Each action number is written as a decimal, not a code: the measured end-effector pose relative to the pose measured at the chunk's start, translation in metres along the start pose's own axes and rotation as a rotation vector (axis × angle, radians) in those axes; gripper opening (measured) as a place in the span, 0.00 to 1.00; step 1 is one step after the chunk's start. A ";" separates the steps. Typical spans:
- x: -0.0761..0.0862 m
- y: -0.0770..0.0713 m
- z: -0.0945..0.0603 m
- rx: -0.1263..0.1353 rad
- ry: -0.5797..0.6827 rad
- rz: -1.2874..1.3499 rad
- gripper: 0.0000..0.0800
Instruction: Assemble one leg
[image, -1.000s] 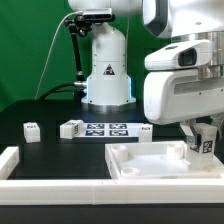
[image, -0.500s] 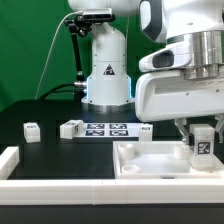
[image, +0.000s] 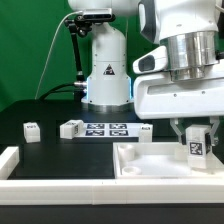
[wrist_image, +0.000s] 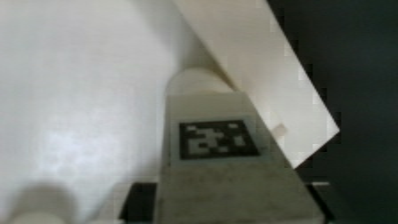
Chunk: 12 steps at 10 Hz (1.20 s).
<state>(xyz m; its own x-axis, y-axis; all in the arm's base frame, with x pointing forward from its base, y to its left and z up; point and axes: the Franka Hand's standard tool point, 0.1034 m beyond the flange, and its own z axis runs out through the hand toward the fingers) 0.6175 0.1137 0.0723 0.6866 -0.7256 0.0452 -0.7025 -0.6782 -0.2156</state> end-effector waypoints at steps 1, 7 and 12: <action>-0.002 -0.001 0.000 0.000 0.001 0.128 0.36; -0.007 -0.005 0.001 0.013 -0.027 0.509 0.48; -0.012 -0.016 -0.001 -0.032 -0.041 -0.102 0.80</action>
Offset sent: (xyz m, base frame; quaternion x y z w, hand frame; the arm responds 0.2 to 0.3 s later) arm 0.0058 0.0074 -0.0053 -0.0217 -0.0070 0.2120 0.9770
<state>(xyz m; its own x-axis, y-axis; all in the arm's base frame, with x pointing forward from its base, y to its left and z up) 0.6202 0.1334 0.0759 0.7614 -0.6478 0.0249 -0.6339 -0.7520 -0.1805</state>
